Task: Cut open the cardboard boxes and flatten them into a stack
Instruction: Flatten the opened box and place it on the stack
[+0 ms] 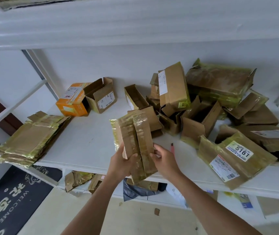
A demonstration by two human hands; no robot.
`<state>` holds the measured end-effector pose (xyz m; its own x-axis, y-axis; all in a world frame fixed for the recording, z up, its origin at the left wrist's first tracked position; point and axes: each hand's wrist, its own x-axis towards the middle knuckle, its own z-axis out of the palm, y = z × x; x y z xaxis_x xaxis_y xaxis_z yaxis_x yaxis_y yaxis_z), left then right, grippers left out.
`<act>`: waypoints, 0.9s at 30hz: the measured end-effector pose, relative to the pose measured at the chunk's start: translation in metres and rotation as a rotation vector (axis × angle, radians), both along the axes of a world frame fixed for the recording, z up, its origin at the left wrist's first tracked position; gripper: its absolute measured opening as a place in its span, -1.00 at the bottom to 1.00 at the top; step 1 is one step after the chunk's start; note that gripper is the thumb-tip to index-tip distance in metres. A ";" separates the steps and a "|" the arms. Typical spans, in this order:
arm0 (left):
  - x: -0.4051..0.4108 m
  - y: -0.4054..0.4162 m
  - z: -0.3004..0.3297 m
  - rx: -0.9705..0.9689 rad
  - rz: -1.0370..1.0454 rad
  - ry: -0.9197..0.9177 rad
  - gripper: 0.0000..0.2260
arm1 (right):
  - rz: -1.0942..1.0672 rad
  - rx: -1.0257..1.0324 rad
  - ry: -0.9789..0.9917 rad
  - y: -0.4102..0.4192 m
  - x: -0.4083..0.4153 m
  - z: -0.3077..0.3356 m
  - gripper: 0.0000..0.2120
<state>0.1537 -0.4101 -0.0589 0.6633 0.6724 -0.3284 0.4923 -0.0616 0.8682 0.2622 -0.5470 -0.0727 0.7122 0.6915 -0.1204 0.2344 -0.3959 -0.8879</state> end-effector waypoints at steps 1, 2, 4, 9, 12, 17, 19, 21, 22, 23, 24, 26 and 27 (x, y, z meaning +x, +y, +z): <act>0.003 -0.001 0.005 0.012 0.032 -0.015 -0.69 | -0.018 -0.046 -0.088 0.002 0.002 0.003 -0.66; 0.005 0.000 0.009 0.012 0.072 -0.014 -0.78 | -0.038 -0.089 -0.170 0.002 0.007 0.004 -0.65; 0.005 0.002 0.010 -0.047 0.153 0.009 -0.78 | -0.023 -0.096 -0.186 0.003 0.012 0.007 -0.63; -0.008 -0.004 -0.012 -0.341 0.121 0.025 -0.51 | -0.014 -0.198 -0.137 0.006 0.016 -0.005 -0.65; -0.008 -0.005 -0.020 -0.362 0.142 -0.012 -0.47 | -0.018 -0.217 -0.221 0.009 0.014 -0.008 -0.69; -0.016 0.000 -0.024 -0.346 0.266 -0.005 -0.57 | 0.128 -0.350 -0.329 0.021 0.002 0.001 -0.51; -0.022 -0.002 -0.025 -0.325 0.288 0.014 -0.64 | 0.176 -0.458 -0.376 0.027 -0.004 0.007 -0.38; -0.024 -0.003 -0.027 -0.308 0.311 0.022 -0.72 | 0.191 -0.542 -0.438 0.034 -0.008 0.011 -0.30; -0.025 -0.004 -0.028 -0.304 0.324 0.022 -0.75 | 0.195 -0.560 -0.445 0.036 -0.008 0.012 -0.30; -0.025 -0.004 -0.029 -0.302 0.331 0.021 -0.77 | 0.193 -0.563 -0.431 0.039 -0.007 0.013 -0.32; -0.024 -0.003 -0.030 -0.299 0.336 0.022 -0.79 | 0.191 -0.557 -0.404 0.040 -0.006 0.014 -0.36; -0.022 -0.003 -0.030 -0.292 0.335 0.025 -0.80 | 0.203 -0.545 -0.331 0.043 -0.001 0.015 -0.46; -0.021 -0.003 -0.029 -0.286 0.331 0.028 -0.81 | 0.216 -0.543 -0.299 0.043 0.001 0.017 -0.50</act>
<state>0.1323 -0.4127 -0.0875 0.4159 0.7265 -0.5469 0.4687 0.3442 0.8136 0.2627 -0.5042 -0.0555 0.6211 0.7192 -0.3114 0.5643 -0.6861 -0.4591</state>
